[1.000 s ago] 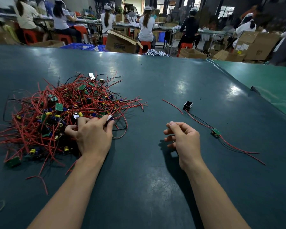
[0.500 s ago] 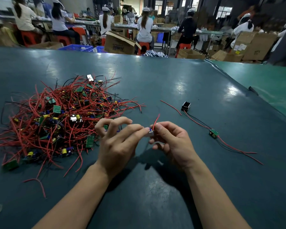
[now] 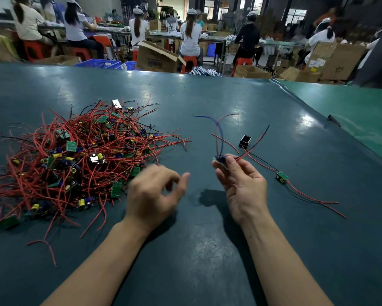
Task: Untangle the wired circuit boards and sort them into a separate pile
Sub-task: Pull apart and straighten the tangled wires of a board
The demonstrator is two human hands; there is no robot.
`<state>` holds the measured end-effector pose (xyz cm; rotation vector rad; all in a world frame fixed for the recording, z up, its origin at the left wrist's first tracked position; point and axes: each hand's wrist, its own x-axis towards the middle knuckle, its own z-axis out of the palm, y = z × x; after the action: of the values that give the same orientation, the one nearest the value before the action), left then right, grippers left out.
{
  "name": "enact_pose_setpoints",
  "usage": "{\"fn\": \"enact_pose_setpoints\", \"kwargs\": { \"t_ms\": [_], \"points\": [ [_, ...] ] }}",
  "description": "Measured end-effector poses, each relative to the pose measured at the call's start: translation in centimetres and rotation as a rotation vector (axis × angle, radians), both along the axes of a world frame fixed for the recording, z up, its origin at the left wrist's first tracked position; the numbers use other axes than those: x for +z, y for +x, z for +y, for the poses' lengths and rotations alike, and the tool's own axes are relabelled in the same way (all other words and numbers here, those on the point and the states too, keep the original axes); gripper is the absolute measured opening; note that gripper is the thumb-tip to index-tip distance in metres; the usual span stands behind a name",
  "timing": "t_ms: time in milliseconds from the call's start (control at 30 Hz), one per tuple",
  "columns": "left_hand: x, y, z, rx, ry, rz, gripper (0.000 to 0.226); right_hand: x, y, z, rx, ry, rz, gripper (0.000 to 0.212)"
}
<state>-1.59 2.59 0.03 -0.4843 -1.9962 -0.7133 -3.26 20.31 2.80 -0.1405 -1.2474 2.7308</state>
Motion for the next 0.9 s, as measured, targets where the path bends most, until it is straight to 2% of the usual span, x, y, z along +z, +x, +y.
{"fn": "enact_pose_setpoints", "kwargs": {
  "t_ms": [67,133,267,333,533,700,900],
  "points": [
    [0.1,0.3,0.6,-0.181,-0.013,-0.244,0.035,-0.2,0.3,-0.7,0.085,0.085,0.04,0.009],
    [0.4,0.3,0.7,-0.224,0.055,-0.401,0.045,-0.4,0.6,-1.4,0.166,0.195,0.075,0.007],
    [0.5,-0.1,0.3,-0.274,0.296,-0.485,0.019,-0.9,0.8,-2.0,0.261,0.307,0.098,0.01],
    [0.6,0.0,0.3,-0.3,0.387,-0.525,0.016,-0.9,0.8,-2.2,0.238,0.342,0.104,0.007],
    [0.6,-0.1,0.4,-0.262,0.406,-0.461,0.008,-1.0,0.5,-2.6,0.043,0.387,0.038,0.011],
    [0.7,0.1,0.4,-0.241,0.389,-0.439,0.015,-1.1,-0.4,-1.6,-0.162,0.268,-0.061,0.009],
    [0.6,0.1,0.4,-0.243,0.376,-0.406,0.016,-1.2,-1.2,-0.3,-0.38,0.225,-0.125,0.013]
  ]
}}
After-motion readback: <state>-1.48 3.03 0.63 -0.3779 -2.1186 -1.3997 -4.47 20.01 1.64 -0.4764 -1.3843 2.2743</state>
